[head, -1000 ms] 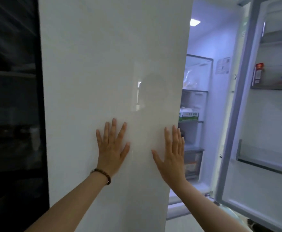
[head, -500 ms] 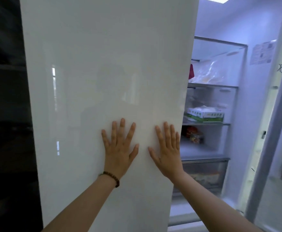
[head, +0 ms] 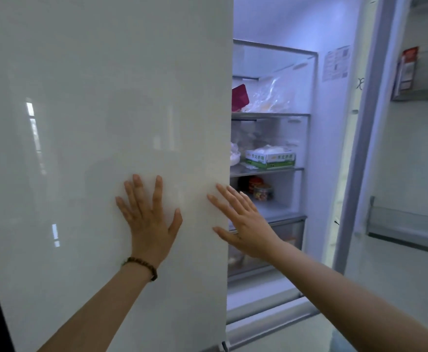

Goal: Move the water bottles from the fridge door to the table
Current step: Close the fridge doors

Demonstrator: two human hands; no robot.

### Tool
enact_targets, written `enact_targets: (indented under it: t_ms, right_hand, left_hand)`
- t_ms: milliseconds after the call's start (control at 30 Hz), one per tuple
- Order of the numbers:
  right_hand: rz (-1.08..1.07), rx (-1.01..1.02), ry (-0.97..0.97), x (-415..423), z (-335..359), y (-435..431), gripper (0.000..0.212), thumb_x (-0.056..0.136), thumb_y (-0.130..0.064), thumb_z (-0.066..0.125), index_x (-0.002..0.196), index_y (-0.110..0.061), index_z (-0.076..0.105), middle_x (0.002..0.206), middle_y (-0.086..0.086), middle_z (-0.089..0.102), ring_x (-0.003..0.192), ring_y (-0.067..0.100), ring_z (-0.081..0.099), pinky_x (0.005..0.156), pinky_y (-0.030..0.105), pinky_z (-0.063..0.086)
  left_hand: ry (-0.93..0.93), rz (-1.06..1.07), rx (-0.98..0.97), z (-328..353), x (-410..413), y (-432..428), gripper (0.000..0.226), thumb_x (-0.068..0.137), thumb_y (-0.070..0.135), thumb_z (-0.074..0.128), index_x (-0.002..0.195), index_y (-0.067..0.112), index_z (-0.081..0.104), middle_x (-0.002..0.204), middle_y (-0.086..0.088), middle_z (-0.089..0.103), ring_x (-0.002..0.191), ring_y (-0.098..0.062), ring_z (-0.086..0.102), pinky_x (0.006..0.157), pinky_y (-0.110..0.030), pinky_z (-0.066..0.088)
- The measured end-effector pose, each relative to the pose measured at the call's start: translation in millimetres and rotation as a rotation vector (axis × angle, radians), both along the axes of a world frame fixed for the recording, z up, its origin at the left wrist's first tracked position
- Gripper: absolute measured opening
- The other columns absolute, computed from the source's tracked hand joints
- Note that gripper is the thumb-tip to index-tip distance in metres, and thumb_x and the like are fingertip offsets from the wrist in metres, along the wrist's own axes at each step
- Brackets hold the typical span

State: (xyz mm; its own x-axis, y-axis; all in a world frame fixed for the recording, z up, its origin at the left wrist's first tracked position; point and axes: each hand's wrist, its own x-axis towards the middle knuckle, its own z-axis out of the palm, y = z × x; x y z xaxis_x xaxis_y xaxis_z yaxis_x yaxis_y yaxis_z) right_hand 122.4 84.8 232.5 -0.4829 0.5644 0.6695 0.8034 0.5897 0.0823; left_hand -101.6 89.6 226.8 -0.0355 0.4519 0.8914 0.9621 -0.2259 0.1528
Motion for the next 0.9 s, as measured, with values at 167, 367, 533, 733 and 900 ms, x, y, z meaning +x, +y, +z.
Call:
enact_targets:
  t_ms: [167,367,533,733,900]
  right_hand:
    - [-0.094,0.002,0.098,81,13,-41,0.064,0.091,-0.046,0.049,0.147,-0.032,0.021,0.158,-0.006,0.01,0.145,0.018,0.013,0.116,0.036,0.017]
    - [-0.246,0.069,0.141,213,39,-104,0.064,0.089,-0.045,0.053,0.145,-0.028,0.028,0.154,0.001,0.027,0.139,0.021,0.029,0.11,0.042,0.031]
    - [-0.294,0.085,0.175,326,59,-170,0.063,0.088,-0.042,0.057,0.143,-0.027,0.03,0.154,0.002,0.027,0.139,0.021,0.029,0.109,0.033,0.021]
    - [-0.351,0.165,0.306,448,64,-238,0.064,0.088,-0.048,0.052,0.143,-0.03,0.027,0.156,-0.001,0.022,0.139,0.021,0.029,0.107,0.036,0.021]
    - [-0.419,0.055,0.577,525,39,-252,0.068,0.086,-0.046,0.057,0.144,-0.032,0.025,0.157,-0.002,0.018,0.142,0.02,0.023,0.111,0.047,0.028]
  left_hand:
    - [0.149,-0.203,-0.109,8,70,-20,0.064,0.087,0.043,0.033,0.146,0.018,0.024,0.155,-0.012,0.018,0.143,-0.029,0.01,0.115,-0.049,-0.004]
    - [0.123,-0.308,-0.221,22,196,-58,0.065,0.087,0.051,0.025,0.146,0.023,0.025,0.153,-0.003,0.027,0.143,-0.025,0.016,0.116,-0.045,-0.004]
    - [0.075,-0.421,-0.267,24,333,-95,0.054,0.095,0.044,0.031,0.144,0.021,0.026,0.151,-0.002,0.028,0.142,-0.02,0.014,0.116,-0.038,-0.004]
    - [0.059,-0.665,-0.374,25,487,-144,0.054,0.095,0.047,0.03,0.144,0.023,0.024,0.153,-0.002,0.026,0.142,-0.02,0.016,0.118,-0.04,0.005]
    - [0.108,-0.779,-0.594,28,575,-170,0.056,0.095,0.053,0.023,0.143,0.026,0.029,0.152,0.0,0.029,0.142,-0.021,0.017,0.118,-0.042,0.006]
